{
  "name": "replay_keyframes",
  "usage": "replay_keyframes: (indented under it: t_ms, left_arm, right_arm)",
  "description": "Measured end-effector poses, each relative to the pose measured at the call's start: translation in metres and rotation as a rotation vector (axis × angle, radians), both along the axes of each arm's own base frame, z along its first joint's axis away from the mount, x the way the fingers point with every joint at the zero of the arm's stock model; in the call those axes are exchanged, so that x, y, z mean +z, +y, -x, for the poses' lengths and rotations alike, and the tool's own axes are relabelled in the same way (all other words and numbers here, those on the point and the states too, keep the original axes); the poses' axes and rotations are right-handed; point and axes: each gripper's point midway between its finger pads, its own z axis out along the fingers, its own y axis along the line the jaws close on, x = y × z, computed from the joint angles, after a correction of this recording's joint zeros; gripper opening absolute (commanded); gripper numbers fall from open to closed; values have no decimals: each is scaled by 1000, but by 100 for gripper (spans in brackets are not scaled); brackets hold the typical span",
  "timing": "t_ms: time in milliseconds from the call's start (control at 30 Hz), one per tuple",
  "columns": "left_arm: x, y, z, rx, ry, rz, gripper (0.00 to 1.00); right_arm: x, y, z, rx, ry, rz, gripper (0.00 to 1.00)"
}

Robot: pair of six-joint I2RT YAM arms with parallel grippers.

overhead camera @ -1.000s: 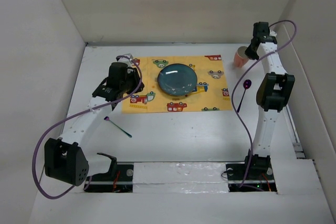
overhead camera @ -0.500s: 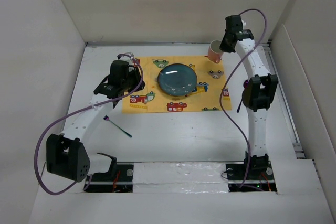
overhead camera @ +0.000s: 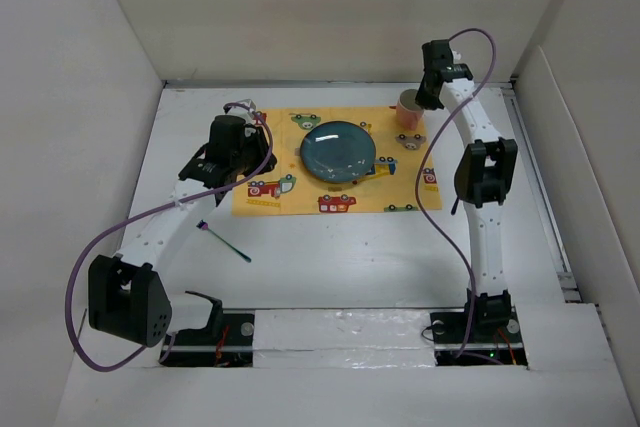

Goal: Set the dinner table for one person

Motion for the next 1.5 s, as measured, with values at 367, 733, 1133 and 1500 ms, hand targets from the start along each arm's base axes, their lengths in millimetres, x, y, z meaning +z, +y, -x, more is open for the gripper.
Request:
replay_keyframes:
  t_ms: [367,733,1133,1500]
  left_arm:
    - [1,-1,0,4,0,10,25]
    - [6,-10,-2,-31,-13,48,0]
    - [-5,-23,1,-90,13,47,7]
    - [-3,-29,1,-119,10,69,7]
  right_arm:
    - [27,8,-14,8,-85,-76,57]
    - [109,-67,89,-123,-282,-210,0]
    - [-41,-99,198,-256,93,-192,44]
    - [-93,-107,198,-257,258,-143,33]
